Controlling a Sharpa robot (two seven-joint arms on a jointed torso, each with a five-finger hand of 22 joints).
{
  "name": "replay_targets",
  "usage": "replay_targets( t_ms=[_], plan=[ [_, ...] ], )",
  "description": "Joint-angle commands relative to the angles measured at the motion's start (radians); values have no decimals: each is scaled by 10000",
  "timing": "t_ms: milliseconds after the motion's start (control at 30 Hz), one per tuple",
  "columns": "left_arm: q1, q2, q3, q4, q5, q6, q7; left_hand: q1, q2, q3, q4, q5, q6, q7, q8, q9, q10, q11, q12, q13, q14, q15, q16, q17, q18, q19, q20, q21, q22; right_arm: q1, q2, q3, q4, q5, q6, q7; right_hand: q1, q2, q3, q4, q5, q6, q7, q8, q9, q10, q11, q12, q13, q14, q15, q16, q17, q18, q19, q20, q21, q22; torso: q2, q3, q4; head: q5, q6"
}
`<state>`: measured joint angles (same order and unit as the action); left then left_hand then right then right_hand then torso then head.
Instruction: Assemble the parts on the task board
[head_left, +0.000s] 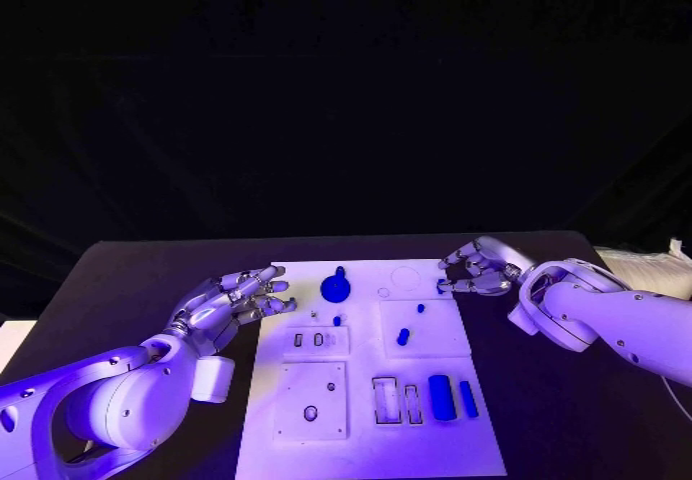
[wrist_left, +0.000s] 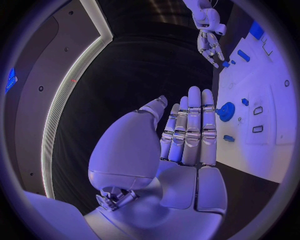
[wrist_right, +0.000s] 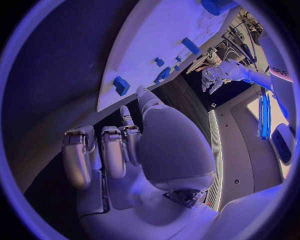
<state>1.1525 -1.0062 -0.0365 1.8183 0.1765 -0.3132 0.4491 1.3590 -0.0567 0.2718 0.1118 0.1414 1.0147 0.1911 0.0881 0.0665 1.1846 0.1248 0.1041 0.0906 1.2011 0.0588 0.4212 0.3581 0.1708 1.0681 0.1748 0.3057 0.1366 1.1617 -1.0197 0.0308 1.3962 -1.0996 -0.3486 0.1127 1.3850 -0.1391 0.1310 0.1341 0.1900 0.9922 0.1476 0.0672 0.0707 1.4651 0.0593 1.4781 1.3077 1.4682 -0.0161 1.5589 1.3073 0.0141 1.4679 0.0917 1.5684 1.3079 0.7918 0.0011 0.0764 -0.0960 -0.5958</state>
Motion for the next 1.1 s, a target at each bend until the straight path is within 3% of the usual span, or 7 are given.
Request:
replay_targets(
  t_ms=[33, 433, 1100],
  plan=[
    [3, 21, 4, -8, 3, 176, 106, -73, -38, 59, -3, -57, -27, 54, -59, -10, -48, 1, -47, -11, -76, 16, 44, 16, 104, -39, -39, 64, 11, -27, 43, 0, -63, -288, 280, 61, 141, 103, 21, -119, -18, 128, -15, 42, 13, 715, -6, 51, 2183, 974, 30, 12, 2402, -141, 1029, 21, 24, 2628, 3, -5, -1, 19, 31],
    [2, 17, 3, -26, 3, 166, 100, -74, -41, 62, -5, -56, -34, 57, -63, -10, -53, 4, -51, -12, -77, 18, 45, 18, 103, -39, -38, 65, 11, -212, 230, 1, -345, -557, 375, 52, 359, 329, 127, -379, -120, 375, -54, 78, 28, 742, -45, 112, 2214, 992, -2, 48, 2481, -141, 1029, -9, 24, 2628, -6, -11, 4, 43, -41],
    [2, 16, 3, -28, 3, 157, 78, -76, -46, 68, -10, -56, -47, 64, -71, -11, -61, 9, -61, -16, -80, 22, 47, 23, 103, -41, -36, 66, 12, -301, 450, 2, -650, -622, 458, 51, 455, 706, 356, -613, -383, 882, -184, 160, 56, 768, -153, 170, 2245, 1002, -87, 71, 2530, -141, 1029, -75, 24, 2628, -16, -16, 2, 31, -89]
  ],
)
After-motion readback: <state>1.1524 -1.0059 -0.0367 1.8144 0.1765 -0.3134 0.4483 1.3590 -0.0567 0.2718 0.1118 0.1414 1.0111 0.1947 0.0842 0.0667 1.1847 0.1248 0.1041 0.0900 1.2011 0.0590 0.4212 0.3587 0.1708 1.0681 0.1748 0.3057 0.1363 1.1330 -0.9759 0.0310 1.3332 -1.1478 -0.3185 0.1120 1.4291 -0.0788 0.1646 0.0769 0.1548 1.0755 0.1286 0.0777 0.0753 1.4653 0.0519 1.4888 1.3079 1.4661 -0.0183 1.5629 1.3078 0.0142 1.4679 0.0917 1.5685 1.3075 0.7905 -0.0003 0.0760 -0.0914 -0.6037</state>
